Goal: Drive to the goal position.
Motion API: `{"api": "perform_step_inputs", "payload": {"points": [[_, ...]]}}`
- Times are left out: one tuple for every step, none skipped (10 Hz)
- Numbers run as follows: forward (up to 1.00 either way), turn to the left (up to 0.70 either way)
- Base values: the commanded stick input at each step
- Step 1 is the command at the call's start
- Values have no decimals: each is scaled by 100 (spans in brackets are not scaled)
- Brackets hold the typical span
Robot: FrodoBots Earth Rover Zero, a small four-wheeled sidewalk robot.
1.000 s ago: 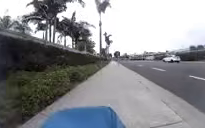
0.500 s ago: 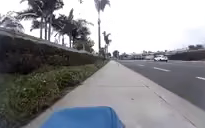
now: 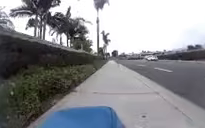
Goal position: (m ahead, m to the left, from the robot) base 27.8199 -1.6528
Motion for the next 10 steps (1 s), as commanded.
{"api": "perform_step_inputs", "payload": {"points": [[100,0],[100,0],[100,0],[100,0],[100,0],[100,0],[100,0],[100,0],[100,0],[100,0]]}}
